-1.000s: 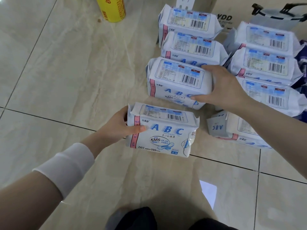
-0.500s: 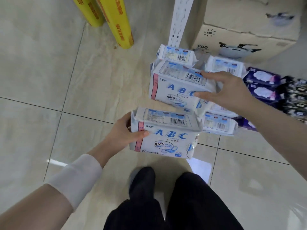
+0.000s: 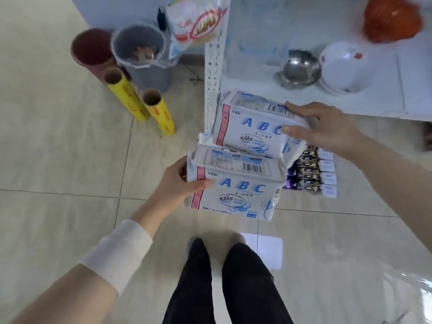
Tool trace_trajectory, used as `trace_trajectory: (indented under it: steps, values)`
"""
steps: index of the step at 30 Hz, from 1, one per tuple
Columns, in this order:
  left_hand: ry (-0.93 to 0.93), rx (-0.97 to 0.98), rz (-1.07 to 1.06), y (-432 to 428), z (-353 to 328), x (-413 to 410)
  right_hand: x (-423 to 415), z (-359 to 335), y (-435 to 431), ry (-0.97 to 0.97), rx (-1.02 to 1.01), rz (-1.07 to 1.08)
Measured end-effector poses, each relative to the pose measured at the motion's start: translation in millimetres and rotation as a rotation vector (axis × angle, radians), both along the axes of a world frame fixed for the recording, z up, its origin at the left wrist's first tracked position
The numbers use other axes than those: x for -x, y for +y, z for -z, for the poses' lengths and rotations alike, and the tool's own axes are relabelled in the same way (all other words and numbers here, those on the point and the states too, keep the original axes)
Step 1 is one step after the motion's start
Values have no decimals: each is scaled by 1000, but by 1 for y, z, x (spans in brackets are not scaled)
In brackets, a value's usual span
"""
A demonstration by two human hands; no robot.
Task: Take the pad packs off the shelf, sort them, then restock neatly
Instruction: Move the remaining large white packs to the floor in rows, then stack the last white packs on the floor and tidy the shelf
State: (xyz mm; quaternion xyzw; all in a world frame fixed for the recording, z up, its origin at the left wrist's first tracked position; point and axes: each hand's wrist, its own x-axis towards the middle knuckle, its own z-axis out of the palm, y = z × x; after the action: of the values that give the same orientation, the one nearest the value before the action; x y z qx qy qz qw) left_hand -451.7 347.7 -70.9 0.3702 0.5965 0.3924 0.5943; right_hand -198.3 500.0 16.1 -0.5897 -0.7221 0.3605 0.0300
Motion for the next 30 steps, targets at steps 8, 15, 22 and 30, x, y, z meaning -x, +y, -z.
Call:
trace_trajectory:
  steps: [8, 15, 22, 30]
  values:
    - [23, -141, 30, 21, -125, -27, -43, -122, -14, 93, -154, 103]
    - [78, -243, 23, 71, -191, -63, -100, -198, 21, 103, -270, 104]
    - [132, -342, -30, 152, -243, -116, -149, -239, 112, 222, -408, 88]
    - [160, -412, -131, 219, -279, -141, -164, -256, 200, 319, -322, 29]
